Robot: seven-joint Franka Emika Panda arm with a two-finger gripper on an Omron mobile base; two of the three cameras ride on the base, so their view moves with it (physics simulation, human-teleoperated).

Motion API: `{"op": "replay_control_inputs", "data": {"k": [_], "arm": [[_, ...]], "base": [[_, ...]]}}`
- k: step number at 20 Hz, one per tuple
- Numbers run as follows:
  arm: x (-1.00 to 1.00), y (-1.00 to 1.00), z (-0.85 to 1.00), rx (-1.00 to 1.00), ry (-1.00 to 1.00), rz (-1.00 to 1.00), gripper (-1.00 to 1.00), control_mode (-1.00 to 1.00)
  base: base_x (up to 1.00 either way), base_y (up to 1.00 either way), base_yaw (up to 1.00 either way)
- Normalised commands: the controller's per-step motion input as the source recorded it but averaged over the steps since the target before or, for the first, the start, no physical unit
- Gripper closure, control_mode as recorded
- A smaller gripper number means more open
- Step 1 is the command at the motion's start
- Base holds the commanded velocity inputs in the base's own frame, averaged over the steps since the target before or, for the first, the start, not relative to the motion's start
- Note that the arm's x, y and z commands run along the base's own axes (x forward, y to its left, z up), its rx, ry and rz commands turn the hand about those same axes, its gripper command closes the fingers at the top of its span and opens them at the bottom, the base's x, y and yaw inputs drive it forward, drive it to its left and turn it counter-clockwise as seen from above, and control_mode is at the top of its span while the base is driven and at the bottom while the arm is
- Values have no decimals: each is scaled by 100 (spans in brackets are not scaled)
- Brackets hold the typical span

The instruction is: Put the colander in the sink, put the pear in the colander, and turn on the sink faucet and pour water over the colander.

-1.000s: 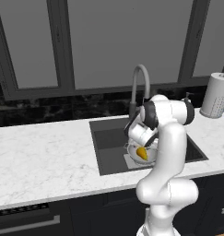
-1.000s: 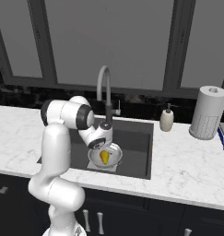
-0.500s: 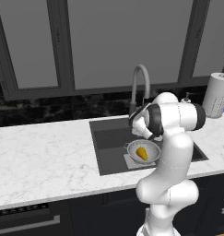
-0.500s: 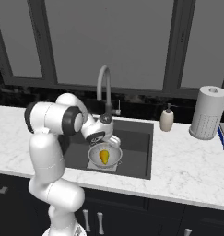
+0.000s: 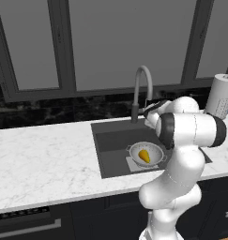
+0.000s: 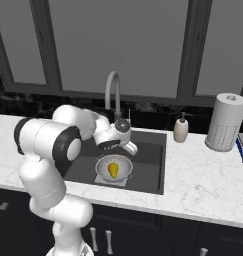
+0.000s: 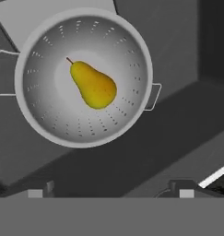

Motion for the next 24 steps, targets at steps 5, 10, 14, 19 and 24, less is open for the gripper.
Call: {"op": "replay_control_inputs", "data": {"k": [5, 10, 14, 19, 24], "arm": [[-65, -61, 0, 0, -22, 8, -100, -100], [-70, -52, 19, 0, -16, 4, -100, -100], [-54, -30, 55, 0, -16, 2, -100, -100], [-33, -4, 63, -1, -10, 3, -100, -100], [-2, 0, 76, 0, -4, 0, -100, -100]], "base": [[0, 0, 0], [0, 0, 0], [0, 0, 0], [0, 0, 0], [0, 0, 0]]}}
